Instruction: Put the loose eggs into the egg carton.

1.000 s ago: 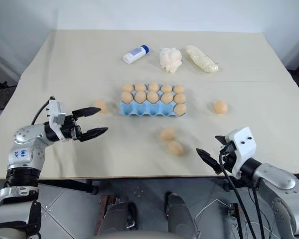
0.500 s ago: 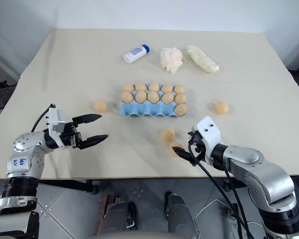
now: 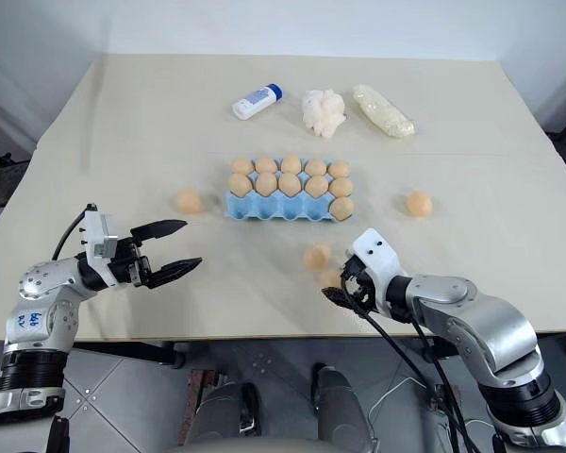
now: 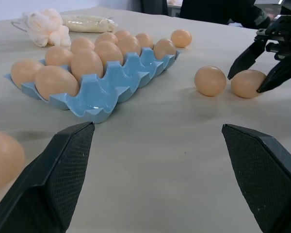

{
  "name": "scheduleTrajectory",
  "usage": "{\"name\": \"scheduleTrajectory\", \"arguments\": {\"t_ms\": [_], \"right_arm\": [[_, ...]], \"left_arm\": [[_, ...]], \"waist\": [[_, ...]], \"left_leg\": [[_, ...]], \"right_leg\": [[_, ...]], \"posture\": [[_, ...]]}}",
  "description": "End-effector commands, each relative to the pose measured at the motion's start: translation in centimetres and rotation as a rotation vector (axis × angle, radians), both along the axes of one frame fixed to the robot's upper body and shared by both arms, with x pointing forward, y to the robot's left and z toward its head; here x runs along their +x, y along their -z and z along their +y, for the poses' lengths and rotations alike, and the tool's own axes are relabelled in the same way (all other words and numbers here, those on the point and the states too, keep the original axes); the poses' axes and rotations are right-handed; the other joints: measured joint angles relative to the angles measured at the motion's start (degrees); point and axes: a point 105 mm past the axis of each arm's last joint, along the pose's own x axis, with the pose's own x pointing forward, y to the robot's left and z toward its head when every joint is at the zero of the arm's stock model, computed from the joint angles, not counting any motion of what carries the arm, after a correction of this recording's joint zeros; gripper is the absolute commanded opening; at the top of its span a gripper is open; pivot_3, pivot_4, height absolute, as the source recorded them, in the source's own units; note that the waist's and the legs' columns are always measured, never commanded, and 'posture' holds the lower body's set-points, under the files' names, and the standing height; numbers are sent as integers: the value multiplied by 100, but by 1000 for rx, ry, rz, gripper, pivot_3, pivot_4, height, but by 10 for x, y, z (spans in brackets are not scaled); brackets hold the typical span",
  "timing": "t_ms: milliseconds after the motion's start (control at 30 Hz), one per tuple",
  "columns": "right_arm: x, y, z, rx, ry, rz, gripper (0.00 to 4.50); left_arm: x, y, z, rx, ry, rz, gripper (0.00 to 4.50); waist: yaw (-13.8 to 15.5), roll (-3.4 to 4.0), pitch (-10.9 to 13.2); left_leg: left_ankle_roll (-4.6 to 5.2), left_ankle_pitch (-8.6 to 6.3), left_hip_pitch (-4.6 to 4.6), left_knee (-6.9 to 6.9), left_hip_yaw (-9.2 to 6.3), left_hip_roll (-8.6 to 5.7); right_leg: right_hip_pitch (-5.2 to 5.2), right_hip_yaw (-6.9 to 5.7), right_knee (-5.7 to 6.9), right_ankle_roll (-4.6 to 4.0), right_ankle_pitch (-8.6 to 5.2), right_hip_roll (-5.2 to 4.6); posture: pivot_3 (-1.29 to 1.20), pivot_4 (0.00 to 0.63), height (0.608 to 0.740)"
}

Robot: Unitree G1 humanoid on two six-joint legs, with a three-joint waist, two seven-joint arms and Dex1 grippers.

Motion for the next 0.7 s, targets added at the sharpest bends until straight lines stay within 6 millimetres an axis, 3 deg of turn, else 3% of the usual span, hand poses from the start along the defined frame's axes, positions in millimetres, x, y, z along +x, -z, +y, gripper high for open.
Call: {"name": "scheduleTrajectory", "arguments": {"t_ms": [33, 133, 300, 433, 700], "right_arm": [[1, -9, -1, -7, -2, -40, 2168], [2, -15, -3, -2, 6, -58, 1475], [10, -38, -12, 14, 36, -131, 1361], [41, -78, -21, 38, 99, -273, 1360], [89, -90, -6, 73, 135, -359, 1359]], "left_arm": [[-2, -11, -1, -13, 6, -48, 4500], [0, -12, -2, -15, 8, -52, 4500], [1, -13, -3, -21, 12, -59, 4500], [3, -13, -6, -28, 20, -63, 4500], [11, -20, -9, -48, 16, -105, 4500]], "waist": [[1, 0, 0], [0, 0, 0], [-5, 0, 0], [-24, 0, 0], [-28, 0, 0]], "left_leg": [[0, 0, 0, 0, 0, 0], [0, 0, 0, 0, 1, 0], [0, 0, 0, 1, 1, 0], [1, 0, 1, 3, 2, 0], [-2, -2, -11, -3, 6, 2]], "right_leg": [[0, 0, -1, 0, 0, 0], [0, 0, -2, 0, 0, 0], [0, 1, -2, 0, 0, -1], [-1, 5, -3, -1, 0, 0], [-12, 0, -2, 13, 9, 2]], "posture": [[0, 150, 740], [0, 150, 740], [0, 150, 740], [0, 150, 740], [0, 150, 740]]}}
